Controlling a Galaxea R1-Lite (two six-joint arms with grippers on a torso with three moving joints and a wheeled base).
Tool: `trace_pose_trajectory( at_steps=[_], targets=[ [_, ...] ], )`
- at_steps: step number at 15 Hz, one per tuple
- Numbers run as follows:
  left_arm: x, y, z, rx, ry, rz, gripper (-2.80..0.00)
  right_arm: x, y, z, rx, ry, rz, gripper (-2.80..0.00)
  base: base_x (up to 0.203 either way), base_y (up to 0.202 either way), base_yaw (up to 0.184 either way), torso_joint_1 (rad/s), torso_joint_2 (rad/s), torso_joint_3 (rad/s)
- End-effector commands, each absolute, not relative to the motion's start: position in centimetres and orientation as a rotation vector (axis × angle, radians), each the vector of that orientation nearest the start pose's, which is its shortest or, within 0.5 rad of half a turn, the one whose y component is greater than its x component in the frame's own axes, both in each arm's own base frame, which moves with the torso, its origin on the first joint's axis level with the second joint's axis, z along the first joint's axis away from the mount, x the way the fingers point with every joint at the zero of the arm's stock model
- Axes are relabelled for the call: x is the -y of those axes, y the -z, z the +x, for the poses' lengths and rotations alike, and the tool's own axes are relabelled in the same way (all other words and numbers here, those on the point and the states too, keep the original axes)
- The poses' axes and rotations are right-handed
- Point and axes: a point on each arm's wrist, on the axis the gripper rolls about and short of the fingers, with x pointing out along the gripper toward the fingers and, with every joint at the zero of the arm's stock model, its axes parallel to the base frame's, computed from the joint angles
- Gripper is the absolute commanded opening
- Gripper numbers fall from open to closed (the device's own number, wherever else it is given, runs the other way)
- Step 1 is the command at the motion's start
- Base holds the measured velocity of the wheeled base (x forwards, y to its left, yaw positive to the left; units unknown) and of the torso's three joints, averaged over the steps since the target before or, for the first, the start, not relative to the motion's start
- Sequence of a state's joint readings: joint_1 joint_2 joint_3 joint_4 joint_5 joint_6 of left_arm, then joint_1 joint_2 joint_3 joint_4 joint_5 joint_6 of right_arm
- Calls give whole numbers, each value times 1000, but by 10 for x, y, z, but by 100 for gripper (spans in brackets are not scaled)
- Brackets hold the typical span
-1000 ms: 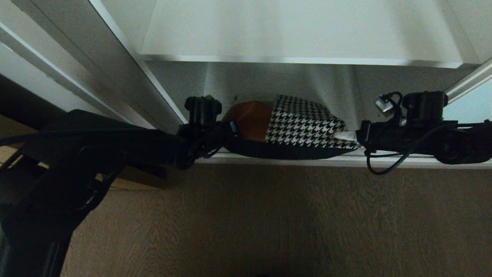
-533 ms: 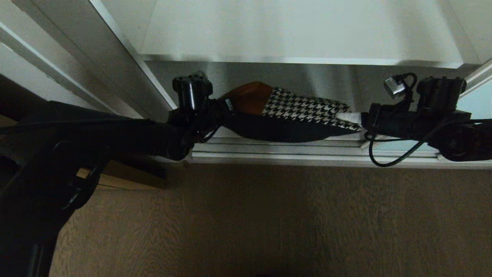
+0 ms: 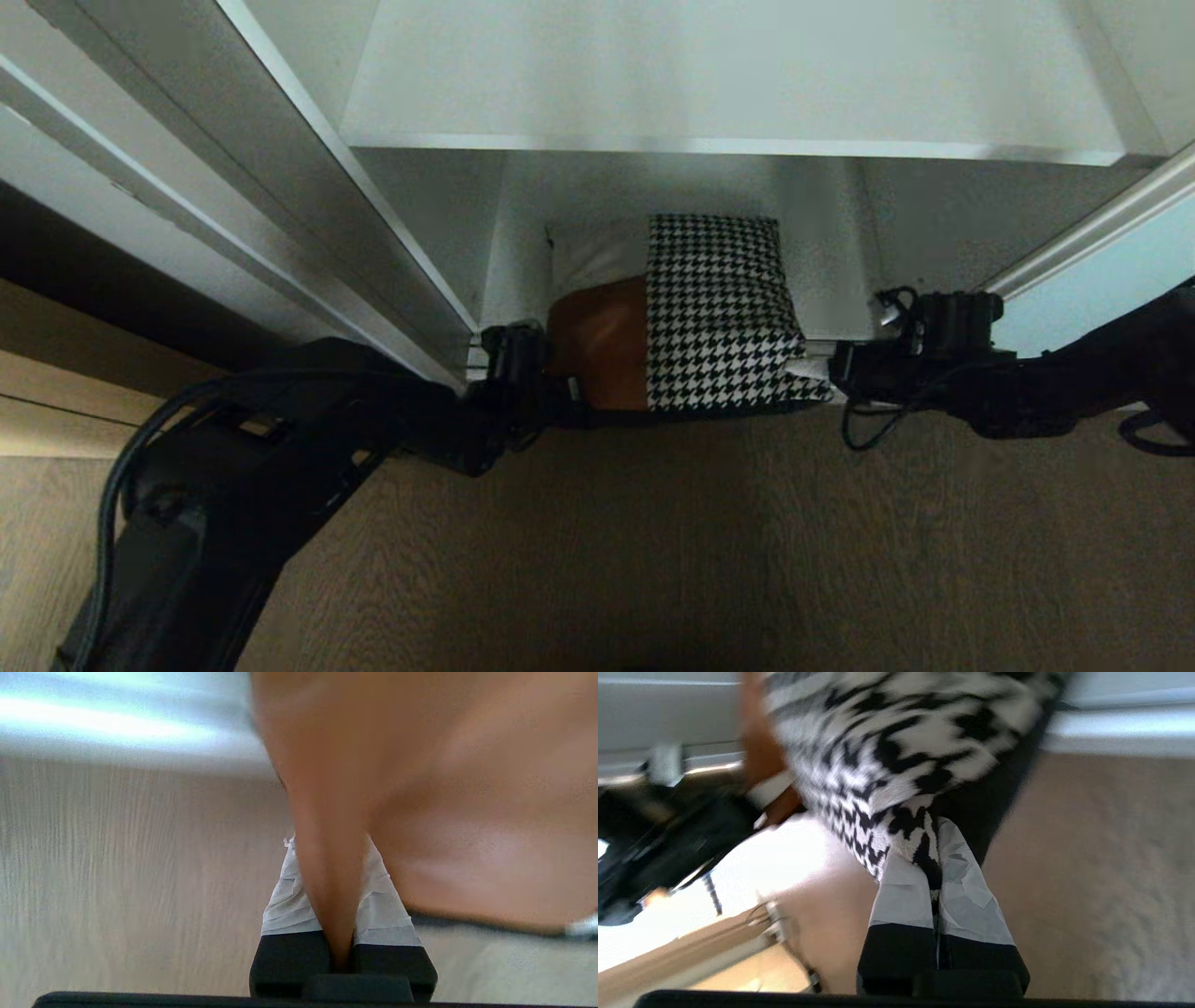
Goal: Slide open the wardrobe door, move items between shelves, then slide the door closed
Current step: Place the pillow on the lower shelf
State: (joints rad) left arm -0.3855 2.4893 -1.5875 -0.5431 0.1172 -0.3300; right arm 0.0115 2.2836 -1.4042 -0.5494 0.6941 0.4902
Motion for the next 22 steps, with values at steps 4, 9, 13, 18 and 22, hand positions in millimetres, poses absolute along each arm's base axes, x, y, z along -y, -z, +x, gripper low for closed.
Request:
trace_pose_trajectory(
  at_steps=[4, 9, 13, 18, 22],
  targets=[
    [178, -47, 478, -456, 147, -223, -280, -27, -97, 463, -508, -595, 579, -280, 0, 0, 0, 0, 0, 0],
    [170, -38, 497, -352, 92, -229, -280, -31, -100, 460, -501, -604, 571, -280, 0, 0, 0, 0, 0, 0],
    [169, -41, 494, -324, 102, -230, -280, -32, -109, 457, -475, -614, 562, -280, 0, 0, 0, 0, 0, 0],
    [169, -40, 489, -427, 77, -193, -280, -32, -100, 459, -491, -607, 567, -280, 0, 0, 0, 0, 0, 0],
    [171, -22, 495, -299, 111, -134, -280, -32, -98, 460, -469, -614, 556, -280, 0, 0, 0, 0, 0, 0]
  ],
)
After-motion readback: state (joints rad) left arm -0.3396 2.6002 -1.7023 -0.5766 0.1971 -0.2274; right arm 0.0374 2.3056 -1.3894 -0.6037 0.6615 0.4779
